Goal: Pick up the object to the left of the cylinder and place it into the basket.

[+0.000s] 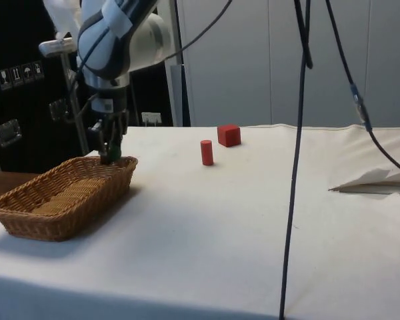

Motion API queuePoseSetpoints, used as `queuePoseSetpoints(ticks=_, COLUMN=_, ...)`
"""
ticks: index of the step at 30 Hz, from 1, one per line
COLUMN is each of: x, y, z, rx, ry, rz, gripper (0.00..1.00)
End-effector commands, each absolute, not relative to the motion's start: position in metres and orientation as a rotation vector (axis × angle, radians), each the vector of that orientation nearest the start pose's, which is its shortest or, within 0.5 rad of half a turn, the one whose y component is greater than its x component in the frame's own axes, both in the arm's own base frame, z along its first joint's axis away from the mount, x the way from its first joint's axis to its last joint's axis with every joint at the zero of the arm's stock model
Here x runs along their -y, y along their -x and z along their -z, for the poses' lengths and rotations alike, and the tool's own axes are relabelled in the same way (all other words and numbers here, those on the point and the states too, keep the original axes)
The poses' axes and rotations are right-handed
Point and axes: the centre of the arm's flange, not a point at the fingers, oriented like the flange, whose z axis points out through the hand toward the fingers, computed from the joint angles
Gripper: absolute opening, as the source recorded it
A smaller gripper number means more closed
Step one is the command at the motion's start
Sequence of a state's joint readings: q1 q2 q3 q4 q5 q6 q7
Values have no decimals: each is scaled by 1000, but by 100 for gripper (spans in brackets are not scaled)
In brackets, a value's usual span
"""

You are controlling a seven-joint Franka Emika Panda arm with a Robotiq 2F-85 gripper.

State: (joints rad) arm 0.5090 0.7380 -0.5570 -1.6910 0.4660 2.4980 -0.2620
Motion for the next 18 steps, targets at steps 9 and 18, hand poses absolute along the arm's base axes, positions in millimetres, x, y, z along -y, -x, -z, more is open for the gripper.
queuePoseSetpoints(ticks=9, x=-36, y=-719, z=-242, rx=41, ry=3200, rz=351, gripper=0)
queuePoseSetpoints(ticks=18, x=-56, y=-732, z=-236, rx=49, ry=3197, rz=365, gripper=0)
